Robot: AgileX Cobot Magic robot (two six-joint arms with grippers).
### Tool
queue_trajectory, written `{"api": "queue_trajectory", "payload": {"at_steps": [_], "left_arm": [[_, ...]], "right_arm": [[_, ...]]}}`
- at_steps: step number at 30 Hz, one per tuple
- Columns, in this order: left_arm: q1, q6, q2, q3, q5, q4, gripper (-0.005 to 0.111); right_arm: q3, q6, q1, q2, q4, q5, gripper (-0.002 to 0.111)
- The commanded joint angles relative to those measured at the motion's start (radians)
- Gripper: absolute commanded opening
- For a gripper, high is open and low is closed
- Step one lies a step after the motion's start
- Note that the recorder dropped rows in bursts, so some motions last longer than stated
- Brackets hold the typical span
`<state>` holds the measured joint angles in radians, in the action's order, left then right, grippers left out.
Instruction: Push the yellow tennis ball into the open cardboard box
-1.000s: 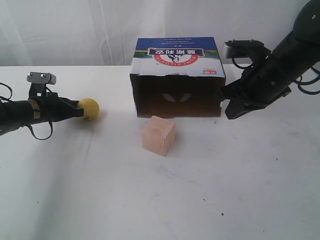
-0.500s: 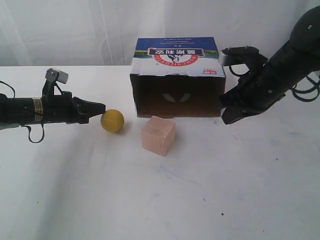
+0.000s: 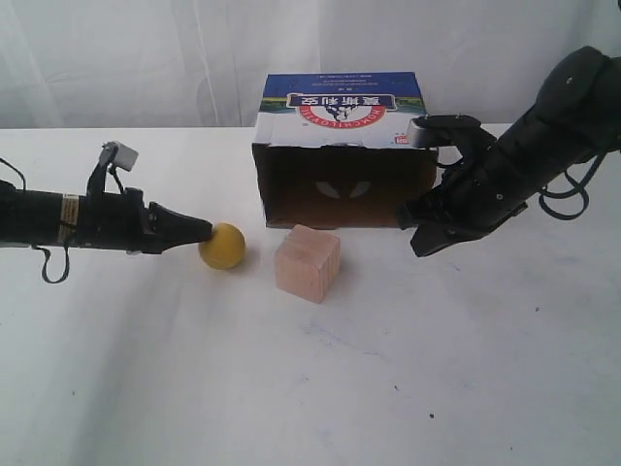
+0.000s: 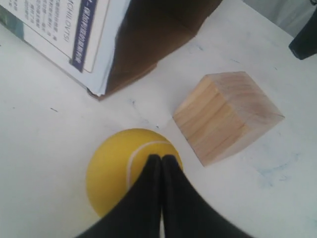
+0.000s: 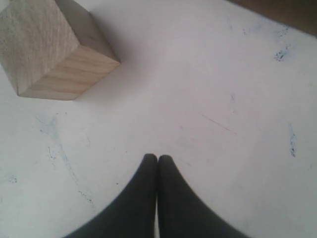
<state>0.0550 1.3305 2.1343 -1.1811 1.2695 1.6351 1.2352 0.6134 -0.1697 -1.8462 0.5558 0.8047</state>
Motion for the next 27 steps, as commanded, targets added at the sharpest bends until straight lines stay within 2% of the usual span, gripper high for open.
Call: {"api": "queue_trajectory", "payload": {"at_steps": [1,5,13,15,18,27], "left_arm": [[-0.004,0.091,-0.013,0.017,-0.048,0.109,0.000],[-0.011,0.044,-0.065,0.041,-0.048,0.089,0.000],[-0.002,-0.164,-0.119,0.041,-0.048,-0.167,0.000],[0.004,-0.194,-0.119,0.039,-0.125,-0.201,0.000],[0.020,-0.236,-0.109,0.039,-0.264,-0.207,0.000],[0.029,-0.244,-0.001,0.039,-0.253,-0.172,0.000]], "right_arm": [[-0.004,0.012,-0.001,0.001,0.003,0.006,0.000],[-0.004,0.012,-0.001,0.001,-0.003,0.022,0.000],[-0.004,0.012,-0.001,0.001,-0.005,0.024,0.000],[-0.004,0.012,-0.001,0.001,-0.005,0.024,0.000],[-0.004,0.012,-0.001,0.001,-0.005,0.026,0.000],[-0.004,0.012,-0.001,0.001,-0.005,0.053,0.000]]}}
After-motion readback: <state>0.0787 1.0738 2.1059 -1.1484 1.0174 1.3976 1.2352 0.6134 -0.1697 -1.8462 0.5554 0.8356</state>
